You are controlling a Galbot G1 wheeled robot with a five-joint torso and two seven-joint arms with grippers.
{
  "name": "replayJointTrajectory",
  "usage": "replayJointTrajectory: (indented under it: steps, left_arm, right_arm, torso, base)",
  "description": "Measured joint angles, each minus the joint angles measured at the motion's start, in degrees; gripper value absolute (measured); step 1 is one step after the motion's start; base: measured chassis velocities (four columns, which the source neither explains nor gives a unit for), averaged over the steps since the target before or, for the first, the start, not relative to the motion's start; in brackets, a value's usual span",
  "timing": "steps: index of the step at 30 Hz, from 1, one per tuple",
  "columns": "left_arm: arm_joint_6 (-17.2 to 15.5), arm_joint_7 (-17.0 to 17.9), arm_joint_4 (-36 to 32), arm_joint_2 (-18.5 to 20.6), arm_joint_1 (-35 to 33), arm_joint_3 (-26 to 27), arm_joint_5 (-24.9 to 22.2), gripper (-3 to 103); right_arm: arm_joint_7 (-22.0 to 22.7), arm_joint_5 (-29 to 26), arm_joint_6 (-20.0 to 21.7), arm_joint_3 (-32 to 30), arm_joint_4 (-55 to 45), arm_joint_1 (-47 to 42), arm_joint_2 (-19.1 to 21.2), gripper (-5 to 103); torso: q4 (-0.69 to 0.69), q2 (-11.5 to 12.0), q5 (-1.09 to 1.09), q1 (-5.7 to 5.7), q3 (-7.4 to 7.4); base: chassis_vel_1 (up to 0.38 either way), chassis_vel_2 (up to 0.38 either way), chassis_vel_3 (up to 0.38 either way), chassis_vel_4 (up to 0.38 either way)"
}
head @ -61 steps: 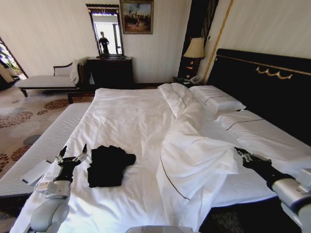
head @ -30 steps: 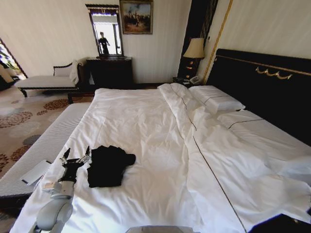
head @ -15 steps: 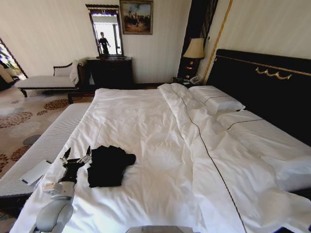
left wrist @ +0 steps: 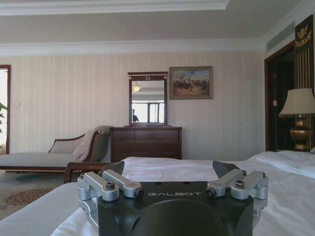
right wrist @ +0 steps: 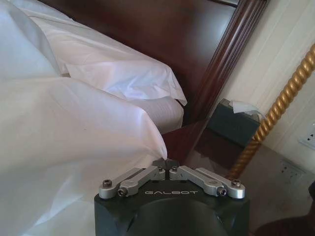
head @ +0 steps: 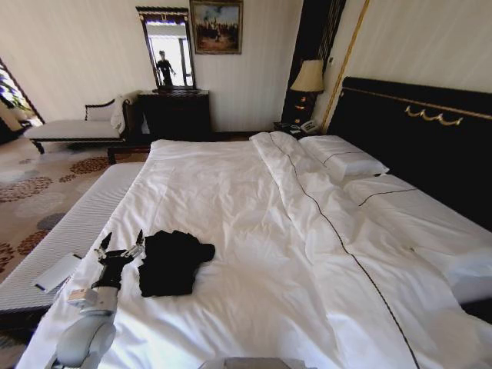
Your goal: Fold the clothes on the bed.
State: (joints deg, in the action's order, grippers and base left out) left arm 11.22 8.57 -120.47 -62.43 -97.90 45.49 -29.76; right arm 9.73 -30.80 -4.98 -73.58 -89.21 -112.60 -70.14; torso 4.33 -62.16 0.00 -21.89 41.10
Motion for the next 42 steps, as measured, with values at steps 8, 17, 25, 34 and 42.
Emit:
replayJointTrajectory:
  steps: [8,17,25,34,42]
  left_arm:
    - [0.0,0.0,-0.5,-0.4,-0.7,0.0,0.4,100]
    - [0.1,0.0,-1.0,-0.5,-1.5,0.4,0.6,100]
    - [0.1,0.1,-1.4,-0.5,-1.6,0.5,0.7,100]
    - [0.1,0.2,-1.4,-0.6,-1.7,0.5,0.9,100]
    - [0.1,0.2,-1.5,-0.7,-1.9,0.5,1.0,100]
  right_arm:
    - [1.0,1.4,0.1,1.8,3.0,1.9,-0.2,0]
    - [2.4,3.4,1.0,3.8,8.1,4.0,0.1,0]
    - [3.9,4.2,2.2,4.9,10.9,5.6,1.1,0]
    - [4.2,5.1,2.4,6.4,13.7,6.6,1.3,0]
    - [4.5,6.1,2.4,8.3,17.3,8.2,2.1,0]
  torso:
    - [-0.02,0.0,-0.01,0.00,0.00]
    - [-0.03,0.0,0.00,0.00,0.00]
    - [-0.03,0.0,0.01,0.00,0.00]
    - [-0.03,0.0,0.00,0.00,0.00]
    - [-0.03,0.0,-0.01,0.00,0.00]
  base:
    - [0.000,0.000,0.000,0.000]
    - [0.000,0.000,0.000,0.000]
    - [0.000,0.000,0.000,0.000]
    - [0.000,0.000,0.000,0.000]
    - [0.000,0.000,0.000,0.000]
